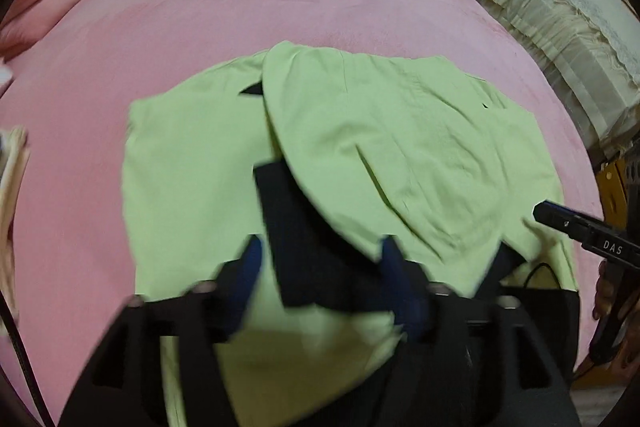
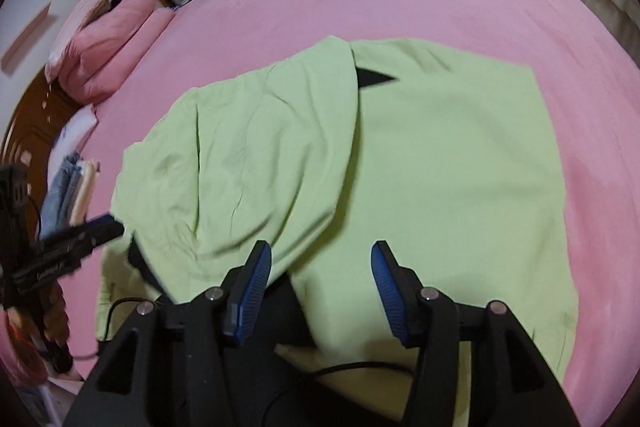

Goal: Fold large clothes

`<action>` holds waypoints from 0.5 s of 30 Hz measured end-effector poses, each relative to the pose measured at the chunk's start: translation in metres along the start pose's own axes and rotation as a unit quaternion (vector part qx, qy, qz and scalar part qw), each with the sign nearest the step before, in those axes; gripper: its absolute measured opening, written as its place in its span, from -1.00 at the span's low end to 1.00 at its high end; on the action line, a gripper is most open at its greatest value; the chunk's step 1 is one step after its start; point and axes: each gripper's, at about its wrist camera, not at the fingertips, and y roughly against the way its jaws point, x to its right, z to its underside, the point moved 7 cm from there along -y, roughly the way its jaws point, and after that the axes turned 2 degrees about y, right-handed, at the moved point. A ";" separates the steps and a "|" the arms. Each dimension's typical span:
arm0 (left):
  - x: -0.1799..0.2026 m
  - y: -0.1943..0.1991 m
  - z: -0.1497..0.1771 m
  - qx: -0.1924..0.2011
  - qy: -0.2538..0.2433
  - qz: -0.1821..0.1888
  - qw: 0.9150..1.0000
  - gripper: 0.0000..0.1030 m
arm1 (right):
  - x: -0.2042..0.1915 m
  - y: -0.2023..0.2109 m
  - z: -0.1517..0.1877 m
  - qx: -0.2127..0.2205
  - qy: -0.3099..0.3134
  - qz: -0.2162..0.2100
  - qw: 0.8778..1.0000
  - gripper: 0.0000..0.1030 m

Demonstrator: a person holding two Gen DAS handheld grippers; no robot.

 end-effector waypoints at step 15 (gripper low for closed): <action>0.073 -0.028 -0.010 -0.068 0.130 0.085 0.986 -0.80 | -0.063 -0.009 0.031 -0.001 -0.213 -0.239 0.947 -1.00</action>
